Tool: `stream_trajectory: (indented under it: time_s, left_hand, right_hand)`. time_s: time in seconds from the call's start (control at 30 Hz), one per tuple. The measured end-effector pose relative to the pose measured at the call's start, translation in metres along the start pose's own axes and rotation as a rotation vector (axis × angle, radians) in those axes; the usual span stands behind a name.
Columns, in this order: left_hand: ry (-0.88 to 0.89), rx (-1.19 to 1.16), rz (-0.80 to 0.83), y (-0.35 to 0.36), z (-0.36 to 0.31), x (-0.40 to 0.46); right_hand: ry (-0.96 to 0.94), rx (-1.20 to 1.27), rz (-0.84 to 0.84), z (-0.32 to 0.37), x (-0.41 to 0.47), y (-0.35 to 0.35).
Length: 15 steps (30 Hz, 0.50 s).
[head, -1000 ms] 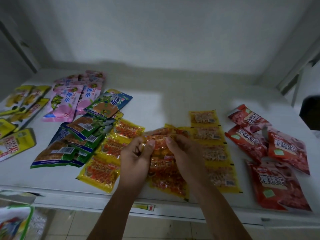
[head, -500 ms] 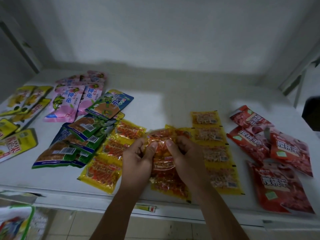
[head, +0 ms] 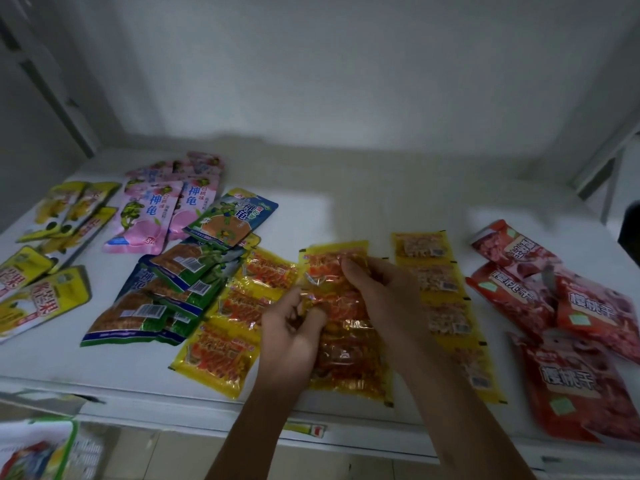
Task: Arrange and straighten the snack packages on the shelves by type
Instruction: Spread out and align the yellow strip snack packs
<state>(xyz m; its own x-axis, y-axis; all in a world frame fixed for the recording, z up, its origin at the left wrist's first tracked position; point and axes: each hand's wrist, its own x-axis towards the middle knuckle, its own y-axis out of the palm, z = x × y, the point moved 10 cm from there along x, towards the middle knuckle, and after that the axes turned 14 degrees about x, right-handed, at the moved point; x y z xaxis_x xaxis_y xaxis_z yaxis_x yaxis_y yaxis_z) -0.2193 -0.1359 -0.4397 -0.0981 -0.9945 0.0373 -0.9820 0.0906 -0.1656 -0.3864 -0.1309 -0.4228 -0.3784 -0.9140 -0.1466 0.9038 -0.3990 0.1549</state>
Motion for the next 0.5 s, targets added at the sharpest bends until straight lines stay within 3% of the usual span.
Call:
stream_trajectory:
  time_s: [0.23,0.33,0.5]
  left_hand:
    - [-0.069,-0.145,-0.065,-0.008,0.006,0.004]
    - [0.033,-0.104,-0.07,-0.009,-0.002,0.006]
    - [0.029,0.041,-0.144,-0.013,0.006,0.007]
  right_hand:
    - [-0.153,-0.227,0.003,0.002,-0.008,-0.002]
    - [-0.213,-0.261,0.023,0.002,-0.013,0.002]
    - [-0.25,-0.343,0.036,-0.005,-0.014,0.001]
